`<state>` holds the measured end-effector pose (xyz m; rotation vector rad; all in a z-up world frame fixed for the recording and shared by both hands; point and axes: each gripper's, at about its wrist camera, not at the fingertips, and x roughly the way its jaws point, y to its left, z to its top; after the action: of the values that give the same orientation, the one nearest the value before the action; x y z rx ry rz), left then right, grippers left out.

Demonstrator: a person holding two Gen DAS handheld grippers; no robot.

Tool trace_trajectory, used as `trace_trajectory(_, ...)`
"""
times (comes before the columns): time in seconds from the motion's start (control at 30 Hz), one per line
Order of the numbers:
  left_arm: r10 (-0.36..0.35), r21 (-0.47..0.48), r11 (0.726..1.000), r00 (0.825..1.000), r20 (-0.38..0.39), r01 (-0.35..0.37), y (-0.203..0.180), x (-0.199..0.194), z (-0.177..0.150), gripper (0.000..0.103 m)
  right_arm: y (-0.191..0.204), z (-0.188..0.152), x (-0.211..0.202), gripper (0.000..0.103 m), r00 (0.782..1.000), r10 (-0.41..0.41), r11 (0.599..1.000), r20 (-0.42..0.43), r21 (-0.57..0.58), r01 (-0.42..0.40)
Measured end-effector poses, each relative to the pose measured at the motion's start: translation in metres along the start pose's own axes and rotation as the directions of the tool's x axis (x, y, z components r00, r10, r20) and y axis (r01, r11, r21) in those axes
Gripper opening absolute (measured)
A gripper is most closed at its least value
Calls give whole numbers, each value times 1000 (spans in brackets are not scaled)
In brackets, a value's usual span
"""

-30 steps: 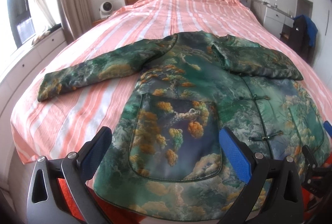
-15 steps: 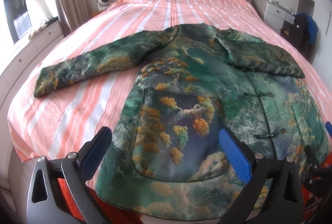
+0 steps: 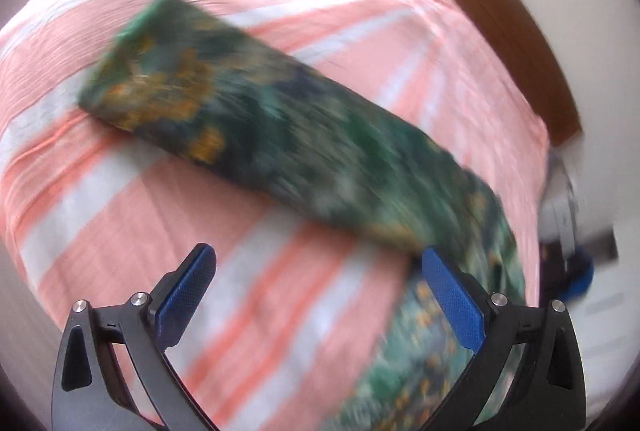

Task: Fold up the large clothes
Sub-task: 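Grasp the other sleeve cuff with the left gripper and lift it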

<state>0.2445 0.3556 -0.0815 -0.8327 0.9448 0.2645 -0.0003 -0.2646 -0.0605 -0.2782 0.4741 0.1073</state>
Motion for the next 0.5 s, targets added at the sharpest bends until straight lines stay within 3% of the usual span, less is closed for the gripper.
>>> trace_trajectory(0.17,121,-74,990,992,-14,-122,24,45,31,101,8,-3,6,99,999,16,1000,-30,-24,-17)
trace_trajectory(0.23,170,-55,984,984,46,-167,20,51,35,87,10,-5,8,99,999,16,999,-44,-35,-17)
trace_trajectory(0.27,196,-40,980,978,76,-194,17,53,37,70,11,-5,8,99,999,14,999,-46,-39,-16)
trace_trajectory(0.3,235,-27,972,966,106,-233,13,54,39,45,11,-5,8,99,999,13,999,-47,-42,-15)
trace_trajectory(0.37,277,-17,960,949,151,-278,8,51,45,19,11,-5,8,99,999,13,999,-45,-42,-15)
trace_trajectory(0.43,295,5,953,934,203,-302,-13,38,53,14,10,-5,9,99,999,15,999,-44,-38,-16)
trace_trajectory(0.5,263,107,946,919,293,-305,-67,13,59,13,9,-5,8,99,999,22,999,-40,-26,-23)
